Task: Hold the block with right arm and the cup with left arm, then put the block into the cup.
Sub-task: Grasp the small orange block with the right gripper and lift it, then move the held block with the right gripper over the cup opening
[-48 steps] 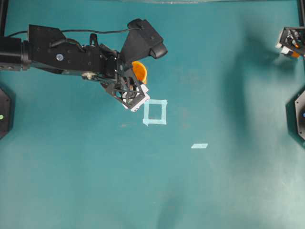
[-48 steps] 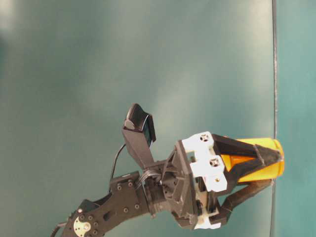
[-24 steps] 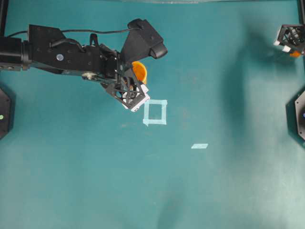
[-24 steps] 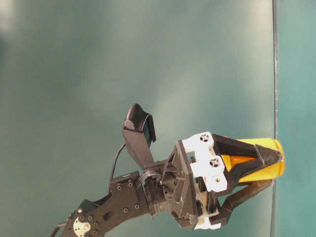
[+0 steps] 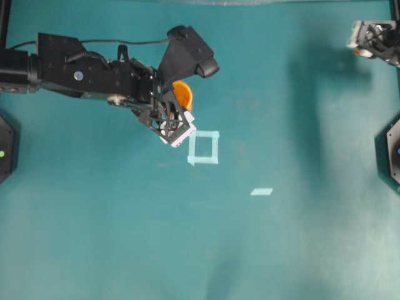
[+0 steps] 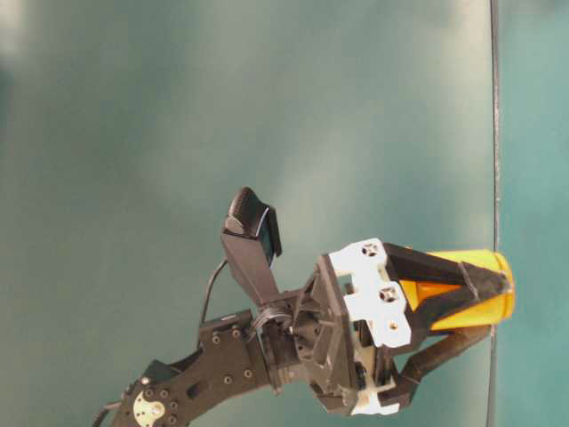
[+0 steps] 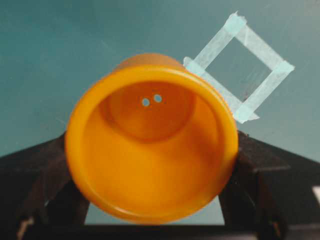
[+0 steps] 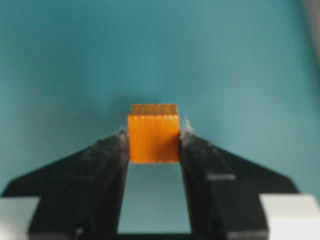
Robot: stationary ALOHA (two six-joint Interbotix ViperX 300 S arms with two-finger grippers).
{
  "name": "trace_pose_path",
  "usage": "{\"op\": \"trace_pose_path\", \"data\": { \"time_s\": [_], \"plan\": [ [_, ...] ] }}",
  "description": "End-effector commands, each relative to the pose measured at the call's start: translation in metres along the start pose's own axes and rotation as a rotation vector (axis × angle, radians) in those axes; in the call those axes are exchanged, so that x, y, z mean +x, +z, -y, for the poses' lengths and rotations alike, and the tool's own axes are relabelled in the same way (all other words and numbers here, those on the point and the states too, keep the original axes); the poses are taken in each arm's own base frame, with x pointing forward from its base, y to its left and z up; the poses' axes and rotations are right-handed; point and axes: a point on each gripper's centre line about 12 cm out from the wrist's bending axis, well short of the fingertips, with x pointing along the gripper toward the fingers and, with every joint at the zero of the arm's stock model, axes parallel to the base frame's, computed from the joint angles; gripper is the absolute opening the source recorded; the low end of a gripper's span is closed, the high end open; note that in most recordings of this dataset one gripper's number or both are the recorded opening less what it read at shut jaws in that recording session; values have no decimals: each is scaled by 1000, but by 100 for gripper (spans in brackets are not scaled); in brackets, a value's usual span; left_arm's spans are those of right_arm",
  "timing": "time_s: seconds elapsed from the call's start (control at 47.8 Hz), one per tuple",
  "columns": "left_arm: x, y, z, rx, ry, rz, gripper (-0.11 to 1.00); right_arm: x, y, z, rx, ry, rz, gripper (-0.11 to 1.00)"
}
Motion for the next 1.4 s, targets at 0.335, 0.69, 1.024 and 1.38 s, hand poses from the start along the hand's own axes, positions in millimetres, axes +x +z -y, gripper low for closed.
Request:
{"op": "trace_pose_path", "data": {
  "time_s": [0.335, 0.69, 1.024, 1.38],
  "plan": [
    [-13, 6, 10, 11, -34, 40, 67, -69, -17, -99, -386, 589, 144, 38],
    [-12, 20, 22, 16, -59, 74, 67, -87, -65, -159, -525, 864, 64, 38],
    [-11, 22, 27, 19, -61, 73, 67, -100, -105, -222, -678, 995, 12, 38],
    [-11, 22, 31, 25, -68, 75, 67, -97, -120, -251, -741, 1017, 7, 38]
  ]
}}
